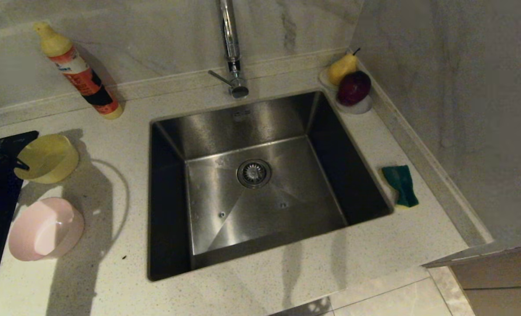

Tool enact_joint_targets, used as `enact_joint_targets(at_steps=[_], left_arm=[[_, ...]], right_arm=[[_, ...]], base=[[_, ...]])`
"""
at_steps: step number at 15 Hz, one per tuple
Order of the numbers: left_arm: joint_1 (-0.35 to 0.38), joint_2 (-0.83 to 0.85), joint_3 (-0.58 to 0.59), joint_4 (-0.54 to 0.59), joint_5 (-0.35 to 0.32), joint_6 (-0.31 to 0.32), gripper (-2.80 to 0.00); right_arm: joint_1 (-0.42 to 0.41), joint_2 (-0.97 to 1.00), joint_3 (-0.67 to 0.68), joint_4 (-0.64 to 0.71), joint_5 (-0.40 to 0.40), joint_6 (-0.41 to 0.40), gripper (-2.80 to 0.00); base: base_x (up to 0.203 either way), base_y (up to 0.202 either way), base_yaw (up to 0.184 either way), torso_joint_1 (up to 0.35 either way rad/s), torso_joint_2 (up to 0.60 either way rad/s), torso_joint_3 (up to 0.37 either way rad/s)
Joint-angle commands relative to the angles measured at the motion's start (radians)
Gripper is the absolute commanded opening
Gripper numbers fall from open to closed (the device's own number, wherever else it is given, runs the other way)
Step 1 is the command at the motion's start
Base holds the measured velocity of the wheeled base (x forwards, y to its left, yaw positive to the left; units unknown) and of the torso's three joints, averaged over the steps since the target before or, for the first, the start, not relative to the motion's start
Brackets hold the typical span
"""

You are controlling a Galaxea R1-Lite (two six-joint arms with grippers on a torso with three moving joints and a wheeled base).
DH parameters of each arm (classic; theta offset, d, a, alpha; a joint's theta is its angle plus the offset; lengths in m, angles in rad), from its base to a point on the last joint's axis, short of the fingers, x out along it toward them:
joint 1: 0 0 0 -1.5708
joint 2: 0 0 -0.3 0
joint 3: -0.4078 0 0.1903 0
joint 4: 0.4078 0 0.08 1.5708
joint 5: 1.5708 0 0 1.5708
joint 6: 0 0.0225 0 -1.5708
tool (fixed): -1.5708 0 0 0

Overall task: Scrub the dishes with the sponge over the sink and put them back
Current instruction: Place the bowl on the bowl

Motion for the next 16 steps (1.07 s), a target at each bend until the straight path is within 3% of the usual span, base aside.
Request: enact_joint_targets(at_steps=[1,5,16], left_arm=[[0.018,0.027,0.004,0.003,-0.019,-0.002,0.0],[0.025,0.041,0.018,0.002,-0.073,-0.002,0.0],[0.025,0.11,0.026,-0.05,-0.089,-0.017,0.0]], right_arm=[[0.0,-0.002,0.0,0.0,0.001,-0.001,-2.8],[0.0,-0.002,0.0,0.0,0.001,-0.001,-2.8],[0.0,-0.002,0.0,0.0,0.001,-0.001,-2.8]], base=[[0.0,0.0,0.0,0.0,0.0,0.0],[0.0,0.0,0.0,0.0,0.0,0.0],[0.0,0.0,0.0,0.0,0.0,0.0]])
